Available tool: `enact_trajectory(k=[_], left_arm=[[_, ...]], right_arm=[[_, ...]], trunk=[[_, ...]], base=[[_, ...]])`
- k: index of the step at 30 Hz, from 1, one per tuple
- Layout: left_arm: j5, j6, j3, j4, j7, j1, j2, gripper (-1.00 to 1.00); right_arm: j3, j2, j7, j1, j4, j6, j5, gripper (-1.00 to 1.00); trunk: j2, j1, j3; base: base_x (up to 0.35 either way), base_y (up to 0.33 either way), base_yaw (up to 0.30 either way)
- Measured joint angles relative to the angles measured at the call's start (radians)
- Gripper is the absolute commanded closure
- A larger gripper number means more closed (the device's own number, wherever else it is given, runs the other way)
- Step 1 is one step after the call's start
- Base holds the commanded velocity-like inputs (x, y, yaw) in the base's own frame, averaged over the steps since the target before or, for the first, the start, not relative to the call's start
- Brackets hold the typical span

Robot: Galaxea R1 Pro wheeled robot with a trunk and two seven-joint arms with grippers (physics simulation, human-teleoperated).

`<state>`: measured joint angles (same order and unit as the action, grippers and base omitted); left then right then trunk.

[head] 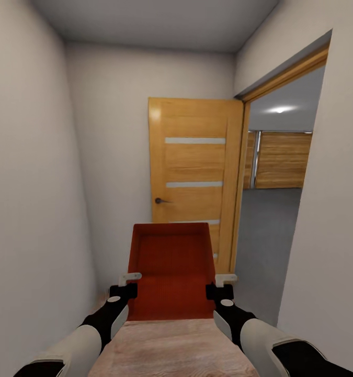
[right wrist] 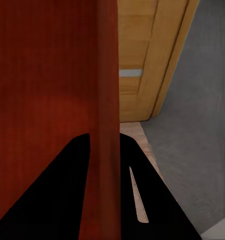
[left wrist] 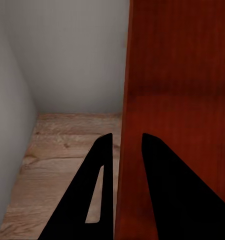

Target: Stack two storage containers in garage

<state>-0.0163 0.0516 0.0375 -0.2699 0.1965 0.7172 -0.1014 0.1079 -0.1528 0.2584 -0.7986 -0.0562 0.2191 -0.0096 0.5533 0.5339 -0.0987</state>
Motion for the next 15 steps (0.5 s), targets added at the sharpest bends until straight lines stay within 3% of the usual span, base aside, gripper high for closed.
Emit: enact_trajectory(k=[15], left_arm=[[0.000, -0.001, 0.000, -0.001, -0.001, 0.000, 0.000, 1.00]], right_arm=[[-0.001, 0.000, 0.000, 0.000, 0.000, 0.000, 0.000, 1.00]], trunk=[[0.000, 0.000, 0.000]], base=[[0.010, 0.003, -0.283]])
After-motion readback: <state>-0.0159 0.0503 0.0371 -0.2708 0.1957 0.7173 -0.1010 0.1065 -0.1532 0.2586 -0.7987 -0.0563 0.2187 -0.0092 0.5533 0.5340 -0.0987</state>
